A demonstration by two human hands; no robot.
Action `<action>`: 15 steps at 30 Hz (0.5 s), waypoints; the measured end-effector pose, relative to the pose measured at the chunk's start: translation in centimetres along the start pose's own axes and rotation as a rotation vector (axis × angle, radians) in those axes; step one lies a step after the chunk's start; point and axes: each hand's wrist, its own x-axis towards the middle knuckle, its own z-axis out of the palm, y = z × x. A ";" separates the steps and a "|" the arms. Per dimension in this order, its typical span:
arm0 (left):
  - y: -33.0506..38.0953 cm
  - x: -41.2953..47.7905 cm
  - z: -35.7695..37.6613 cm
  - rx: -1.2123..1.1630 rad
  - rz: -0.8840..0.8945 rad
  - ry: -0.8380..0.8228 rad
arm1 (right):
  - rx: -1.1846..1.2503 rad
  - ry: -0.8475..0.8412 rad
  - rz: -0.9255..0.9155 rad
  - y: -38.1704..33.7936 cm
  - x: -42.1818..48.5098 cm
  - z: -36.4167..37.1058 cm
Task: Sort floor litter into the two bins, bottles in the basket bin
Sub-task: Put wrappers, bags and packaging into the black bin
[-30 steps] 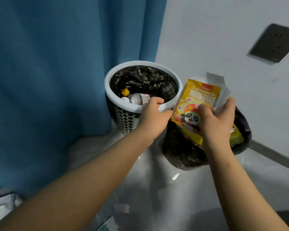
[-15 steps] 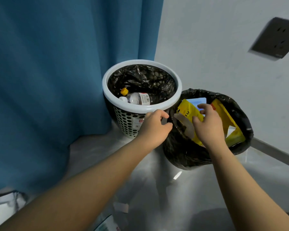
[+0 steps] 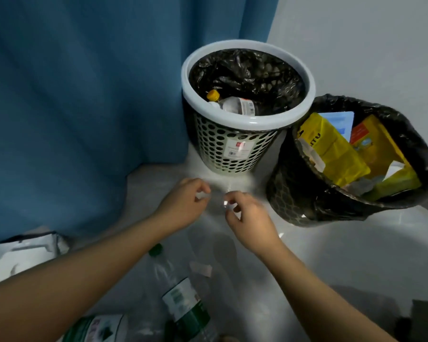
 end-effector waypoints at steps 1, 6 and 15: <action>-1.1 -0.4 0.2 0.020 -0.013 -0.019 | -0.019 -0.056 0.019 0.5 -0.3 1.3; -6.3 -2.0 1.8 0.202 -0.037 -0.162 | -0.125 -0.329 0.088 2.3 -2.0 6.8; -12.5 -5.0 2.9 0.389 -0.238 -0.211 | -0.382 -0.512 0.121 2.7 -4.4 12.7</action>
